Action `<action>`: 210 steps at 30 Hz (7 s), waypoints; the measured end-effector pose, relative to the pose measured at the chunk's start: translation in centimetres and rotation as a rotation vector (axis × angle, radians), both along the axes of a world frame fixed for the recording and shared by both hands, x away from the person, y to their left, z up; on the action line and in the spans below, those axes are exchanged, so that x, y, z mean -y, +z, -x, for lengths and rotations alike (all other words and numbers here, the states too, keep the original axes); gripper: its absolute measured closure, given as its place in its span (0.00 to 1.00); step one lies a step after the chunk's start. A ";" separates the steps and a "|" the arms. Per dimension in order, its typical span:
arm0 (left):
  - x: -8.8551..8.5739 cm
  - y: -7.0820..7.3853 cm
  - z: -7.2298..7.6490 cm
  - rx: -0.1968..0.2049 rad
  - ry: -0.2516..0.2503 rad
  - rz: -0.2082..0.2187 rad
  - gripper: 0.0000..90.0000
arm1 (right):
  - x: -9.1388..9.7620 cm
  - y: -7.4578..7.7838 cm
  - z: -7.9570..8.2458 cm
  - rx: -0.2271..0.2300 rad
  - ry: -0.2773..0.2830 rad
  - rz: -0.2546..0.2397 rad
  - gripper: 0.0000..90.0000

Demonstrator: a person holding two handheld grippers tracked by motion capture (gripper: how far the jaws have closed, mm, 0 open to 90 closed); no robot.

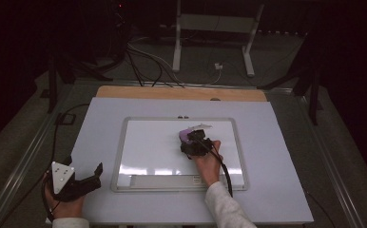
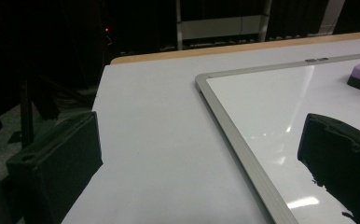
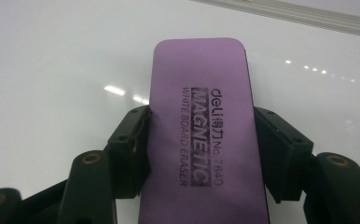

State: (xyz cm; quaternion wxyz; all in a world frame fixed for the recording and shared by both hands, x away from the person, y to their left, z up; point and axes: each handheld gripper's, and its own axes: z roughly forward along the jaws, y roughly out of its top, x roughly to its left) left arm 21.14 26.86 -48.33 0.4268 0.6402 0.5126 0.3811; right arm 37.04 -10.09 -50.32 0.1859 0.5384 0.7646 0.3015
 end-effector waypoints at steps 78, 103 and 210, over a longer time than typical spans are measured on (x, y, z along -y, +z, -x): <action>0.2 -0.1 -0.2 -0.014 0.004 -0.008 0.00 | 3.9 1.6 0.8 0.015 -0.075 -0.048 0.46; 0.3 -0.1 -0.2 -0.015 0.001 -0.005 0.00 | 7.1 0.2 4.2 -0.009 -0.068 -0.016 0.45; 0.4 -0.1 -0.1 -0.017 0.006 -0.006 0.00 | 12.5 2.9 9.8 0.116 -0.236 -0.036 0.70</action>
